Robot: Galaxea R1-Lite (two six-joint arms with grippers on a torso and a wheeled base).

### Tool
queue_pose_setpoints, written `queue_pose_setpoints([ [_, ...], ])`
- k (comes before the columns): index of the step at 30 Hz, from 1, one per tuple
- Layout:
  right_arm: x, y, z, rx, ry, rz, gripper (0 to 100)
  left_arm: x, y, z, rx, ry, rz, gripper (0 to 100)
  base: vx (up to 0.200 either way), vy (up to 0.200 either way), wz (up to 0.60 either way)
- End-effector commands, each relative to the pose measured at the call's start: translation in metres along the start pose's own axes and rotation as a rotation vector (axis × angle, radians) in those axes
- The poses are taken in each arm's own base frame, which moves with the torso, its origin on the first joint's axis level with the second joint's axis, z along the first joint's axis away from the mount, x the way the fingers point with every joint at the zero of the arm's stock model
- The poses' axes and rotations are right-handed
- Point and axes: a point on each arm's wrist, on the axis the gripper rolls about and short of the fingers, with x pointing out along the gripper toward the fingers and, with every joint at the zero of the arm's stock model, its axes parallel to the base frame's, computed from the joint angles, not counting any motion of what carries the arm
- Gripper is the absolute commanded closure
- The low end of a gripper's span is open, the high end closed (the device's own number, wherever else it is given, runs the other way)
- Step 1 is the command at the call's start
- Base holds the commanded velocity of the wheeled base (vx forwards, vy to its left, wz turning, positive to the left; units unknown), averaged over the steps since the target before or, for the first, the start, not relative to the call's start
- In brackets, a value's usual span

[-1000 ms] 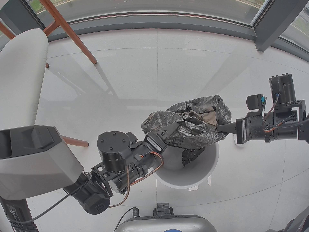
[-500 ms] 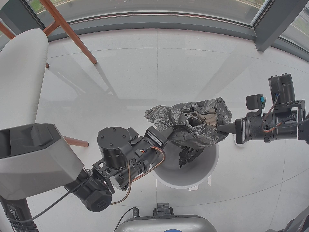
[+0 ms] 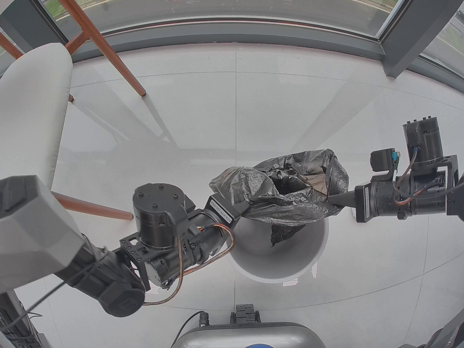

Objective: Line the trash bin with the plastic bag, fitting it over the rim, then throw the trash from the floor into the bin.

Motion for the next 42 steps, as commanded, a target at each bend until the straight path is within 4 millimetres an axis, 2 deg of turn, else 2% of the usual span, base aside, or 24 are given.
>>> queue_pose_setpoints([
  [1, 0.006, -0.007, -0.016, 0.005, 0.06, -0.019, 100, -0.024, -0.024, 0.02, -0.002, -0.037, -0.033, 100, 0.0, 0.0, 0.0],
  [2, 0.009, -0.013, -0.024, 0.005, 0.091, -0.032, 100, -0.026, -0.02, 0.018, -0.003, -0.018, 0.011, 100, 0.0, 0.0, 0.0],
  [6, 0.013, -0.016, -0.034, 0.017, 0.129, -0.04, 100, -0.028, -0.011, 0.007, 0.002, 0.02, 0.048, 100, 0.0, 0.0, 0.0],
  [10, 0.015, -0.019, -0.034, 0.022, 0.132, -0.045, 100, -0.027, -0.011, -0.001, 0.003, 0.044, 0.051, 100, 0.0, 0.0, 0.0],
  [19, 0.013, -0.015, -0.033, 0.02, 0.125, -0.033, 100, -0.028, -0.009, -0.032, 0.022, 0.133, 0.064, 100, 0.0, 0.0, 0.0],
  [21, 0.012, -0.015, -0.027, 0.02, 0.105, -0.033, 100, -0.028, -0.003, -0.044, 0.026, 0.17, 0.087, 100, 0.0, 0.0, 0.0],
  [25, 0.011, -0.016, -0.026, 0.02, 0.097, -0.036, 100, -0.028, 0.001, -0.043, 0.017, 0.126, 0.118, 100, 0.0, 0.0, 0.0],
  [29, 0.005, -0.014, -0.025, 0.016, 0.082, -0.034, 100, -0.051, 0.003, -0.038, -0.023, 0.118, 0.134, 100, 0.0, 0.0, 0.0],
  [30, 0.005, -0.014, -0.025, 0.016, 0.082, -0.034, 100, -0.051, 0.003, -0.038, -0.023, 0.118, 0.134, 0, 0.0, 0.0, 0.0],
  [35, 0.006, -0.014, -0.023, 0.011, 0.079, -0.034, 100, -0.037, 0.004, -0.034, -0.04, 0.061, 0.029, 0, 0.0, 0.0, 0.0],
  [40, 0.006, -0.012, -0.017, -0.001, 0.058, -0.029, 100, -0.002, 0.031, -0.034, -0.038, 0.015, 0.012, 0, 0.0, 0.0, 0.0],
  [42, 0.005, -0.011, -0.015, -0.001, 0.051, -0.029, 100, 0.005, 0.034, -0.035, -0.034, 0.006, -0.006, 0, 0.0, 0.0, 0.0],
])
